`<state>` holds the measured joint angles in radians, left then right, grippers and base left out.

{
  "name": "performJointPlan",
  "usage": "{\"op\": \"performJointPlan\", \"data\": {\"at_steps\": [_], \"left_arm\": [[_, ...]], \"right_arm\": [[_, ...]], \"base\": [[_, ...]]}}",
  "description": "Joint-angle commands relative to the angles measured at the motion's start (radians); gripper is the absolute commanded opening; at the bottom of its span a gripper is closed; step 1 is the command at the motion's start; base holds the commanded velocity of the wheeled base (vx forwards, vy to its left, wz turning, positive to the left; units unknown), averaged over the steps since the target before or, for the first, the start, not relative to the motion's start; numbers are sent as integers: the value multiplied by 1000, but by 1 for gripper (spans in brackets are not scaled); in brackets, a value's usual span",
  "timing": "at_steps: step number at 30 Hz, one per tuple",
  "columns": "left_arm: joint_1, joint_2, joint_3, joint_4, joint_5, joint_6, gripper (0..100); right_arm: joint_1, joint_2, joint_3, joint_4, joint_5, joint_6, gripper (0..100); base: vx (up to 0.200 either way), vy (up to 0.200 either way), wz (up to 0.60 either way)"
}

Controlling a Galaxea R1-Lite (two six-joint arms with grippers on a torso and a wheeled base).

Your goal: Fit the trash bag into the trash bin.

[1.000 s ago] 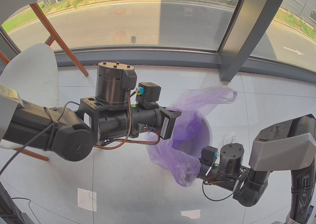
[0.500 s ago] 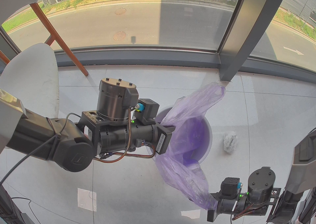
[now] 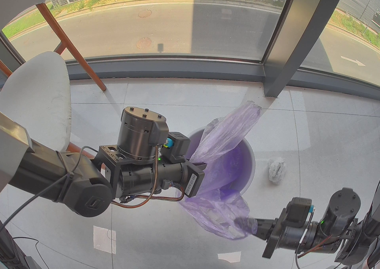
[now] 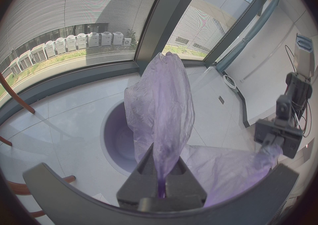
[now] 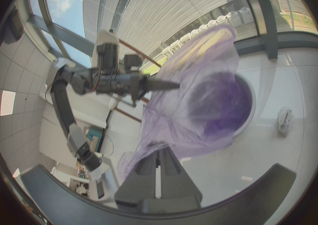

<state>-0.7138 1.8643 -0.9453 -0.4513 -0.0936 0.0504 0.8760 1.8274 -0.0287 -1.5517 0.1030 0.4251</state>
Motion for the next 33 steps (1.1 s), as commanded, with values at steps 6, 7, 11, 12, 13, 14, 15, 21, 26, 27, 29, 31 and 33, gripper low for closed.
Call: {"op": "performJointPlan", "data": {"at_steps": [6, 7, 11, 12, 13, 14, 15, 21, 26, 27, 29, 31, 33], "left_arm": [[1, -34, 20, -1, 0, -4, 0], [1, -40, 28, -1, 0, -6, 0], [1, -56, 49, -3, -1, -4, 0], [1, -56, 51, -3, -1, -3, 0], [2, -56, 49, -3, -1, -3, 0], [2, -56, 49, -3, -1, -4, 0], [4, -56, 48, -3, 0, -4, 0], [5, -46, 42, -3, 0, -6, 0], [10, -46, 37, -3, 0, -9, 0], [11, -48, 37, -3, 0, -9, 0], [19, -51, 39, -3, 3, -9, 0], [31, -54, 43, -3, 2, -9, 0], [40, -56, 46, -3, 2, -4, 0]], "right_arm": [[-308, -19, -238, -4, 15, 93, 0], [-347, -16, -260, -2, 21, 107, 0], [-408, 9, -261, -4, 52, 113, 0], [-387, -13, -229, -2, 78, 113, 0], [-361, -36, -201, -2, 98, 112, 0], [-313, -71, -158, -2, 127, 112, 0], [-259, -109, -100, 2, 156, 113, 0], [-41, -178, 26, 111, 144, 113, 0], [-43, -177, 26, 108, 139, 98, 0], [-72, -189, 26, 114, 150, 106, 0], [-104, -221, 27, 110, 198, 126, 0], [-104, -269, 27, 114, 244, 167, 0], [-78, -324, 27, 127, 270, 216, 0]], "base": [[0, 0, 0], [0, 0, 0], [0, 0, 0], [0, 0, 0], [0, 0, 0], [0, 0, 0], [0, 0, 0], [0, 0, 0], [0, 0, 0], [0, 0, 0], [0, 0, 0], [0, 0, 0], [0, 0, 0]]}}
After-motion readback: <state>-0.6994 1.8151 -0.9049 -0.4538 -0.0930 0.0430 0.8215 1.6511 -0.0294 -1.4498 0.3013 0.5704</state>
